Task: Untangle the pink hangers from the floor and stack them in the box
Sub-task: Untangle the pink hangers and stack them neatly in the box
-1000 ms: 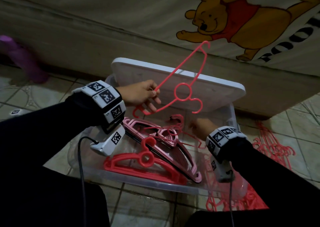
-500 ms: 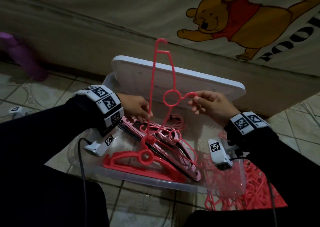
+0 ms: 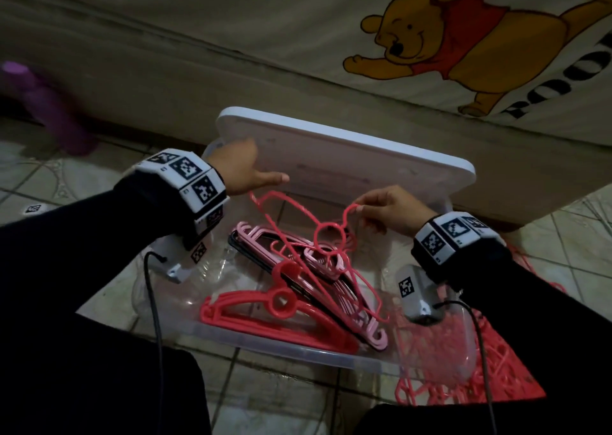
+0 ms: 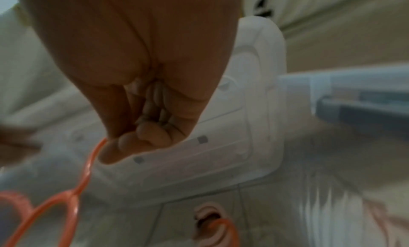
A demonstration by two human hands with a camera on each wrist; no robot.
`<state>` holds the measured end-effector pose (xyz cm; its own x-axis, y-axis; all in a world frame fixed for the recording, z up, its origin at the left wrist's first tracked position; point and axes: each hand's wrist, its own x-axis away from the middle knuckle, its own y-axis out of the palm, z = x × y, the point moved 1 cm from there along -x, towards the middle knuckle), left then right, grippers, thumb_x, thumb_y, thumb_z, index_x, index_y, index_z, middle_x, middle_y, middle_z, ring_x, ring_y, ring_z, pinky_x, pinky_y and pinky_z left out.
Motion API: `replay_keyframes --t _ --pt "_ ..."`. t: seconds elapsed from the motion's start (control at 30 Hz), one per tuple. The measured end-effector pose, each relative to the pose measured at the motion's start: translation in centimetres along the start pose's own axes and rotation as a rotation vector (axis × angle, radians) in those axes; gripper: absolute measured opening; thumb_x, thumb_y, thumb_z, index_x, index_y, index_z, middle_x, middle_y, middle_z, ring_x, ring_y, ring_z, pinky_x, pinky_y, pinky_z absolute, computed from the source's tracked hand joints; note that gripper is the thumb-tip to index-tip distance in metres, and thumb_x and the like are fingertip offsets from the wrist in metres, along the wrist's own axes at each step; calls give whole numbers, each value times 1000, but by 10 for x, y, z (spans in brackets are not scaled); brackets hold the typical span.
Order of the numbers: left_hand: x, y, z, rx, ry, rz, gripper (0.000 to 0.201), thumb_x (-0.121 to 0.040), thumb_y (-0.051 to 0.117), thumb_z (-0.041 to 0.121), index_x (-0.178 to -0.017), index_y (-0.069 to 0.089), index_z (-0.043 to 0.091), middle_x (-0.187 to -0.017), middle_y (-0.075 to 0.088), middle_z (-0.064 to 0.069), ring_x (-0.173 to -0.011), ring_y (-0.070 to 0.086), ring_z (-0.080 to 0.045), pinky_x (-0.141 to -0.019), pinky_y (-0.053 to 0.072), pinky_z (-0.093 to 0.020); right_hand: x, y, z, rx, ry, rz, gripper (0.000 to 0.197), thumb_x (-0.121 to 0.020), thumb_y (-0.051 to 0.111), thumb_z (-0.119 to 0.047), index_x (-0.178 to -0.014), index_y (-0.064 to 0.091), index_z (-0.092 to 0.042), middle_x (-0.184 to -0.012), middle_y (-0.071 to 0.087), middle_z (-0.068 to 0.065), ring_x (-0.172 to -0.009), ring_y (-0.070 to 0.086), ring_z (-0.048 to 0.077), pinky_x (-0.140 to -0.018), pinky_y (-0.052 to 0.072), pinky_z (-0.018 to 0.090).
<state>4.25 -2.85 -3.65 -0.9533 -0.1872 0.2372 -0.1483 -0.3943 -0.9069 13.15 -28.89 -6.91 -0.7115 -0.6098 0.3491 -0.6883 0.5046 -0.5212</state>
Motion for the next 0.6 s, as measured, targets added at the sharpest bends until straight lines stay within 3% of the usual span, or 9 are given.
replay_keyframes --t 0.1,0.17,0.27,0.33,0.43,0.5,0.53,0.57,0.6 --pt "5 10 11 -59 231 -93 55 -86 63 45 -131 53 15 -131 58 -7 -120 53 -22 -99 40 -30 0 13 -2 160 -11 -131 15 -91 58 -7 -100 71 -7 -61 64 -5 -43 55 -4 -44 41 10" --pt "9 25 21 -104 361 -275 38 -87 66 38 -121 63 22 -118 67 3 -107 61 -13 -84 41 -19 -3 28 -5 162 -24 -205 16 -92 57 -6 -101 70 -6 -65 64 1 -43 54 -2 -43 41 12" --pt "12 51 32 -257 450 -448 26 -83 69 38 -107 70 29 -99 72 8 -92 65 -11 -71 42 -19 -10 46 -9 194 -64 -257 16 -92 57 -7 -101 71 -7 -66 65 0 -44 53 -2 -46 43 14" --pt "12 68 35 -322 466 -485 24 -81 70 38 -103 71 29 -95 71 5 -89 65 -16 -70 44 -24 -14 52 -7 200 -74 -285 16 -92 57 -7 -101 70 -4 -69 66 4 -44 55 -3 -46 44 13" --pt "12 87 37 -341 451 -509 17 -80 69 34 -90 71 21 -85 70 -1 -79 63 -19 -70 49 -29 -16 61 0 210 -52 -330 12 -90 60 -8 -96 71 -5 -73 68 8 -50 58 4 -52 50 21" --pt "12 99 33 -311 415 -563 10 -81 69 24 -78 68 15 -62 64 5 -57 59 -2 -61 48 -18 -17 64 7 268 -18 -321 7 -87 67 -15 -90 72 -11 -72 69 7 -56 61 12 -53 50 23" --pt "11 105 29 -302 386 -597 13 -82 68 18 -70 65 14 -48 57 9 -44 52 6 -50 42 -9 -20 63 12 305 6 -296 9 -85 69 -19 -90 72 -12 -68 68 2 -56 61 12 -52 50 22" --pt "9 110 26 -288 362 -618 23 -82 68 13 -61 58 17 -40 50 11 -36 47 9 -43 37 -7 -22 61 17 358 36 -258 13 -84 70 -21 -92 72 -11 -66 67 -2 -56 62 10 -52 49 20" --pt "9 113 24 -293 356 -617 32 -81 68 12 -55 52 20 -38 46 11 -33 46 8 -44 39 -10 -25 58 24 438 76 -214 17 -84 69 -22 -96 72 -10 -68 67 -4 -59 63 9 -54 48 19"
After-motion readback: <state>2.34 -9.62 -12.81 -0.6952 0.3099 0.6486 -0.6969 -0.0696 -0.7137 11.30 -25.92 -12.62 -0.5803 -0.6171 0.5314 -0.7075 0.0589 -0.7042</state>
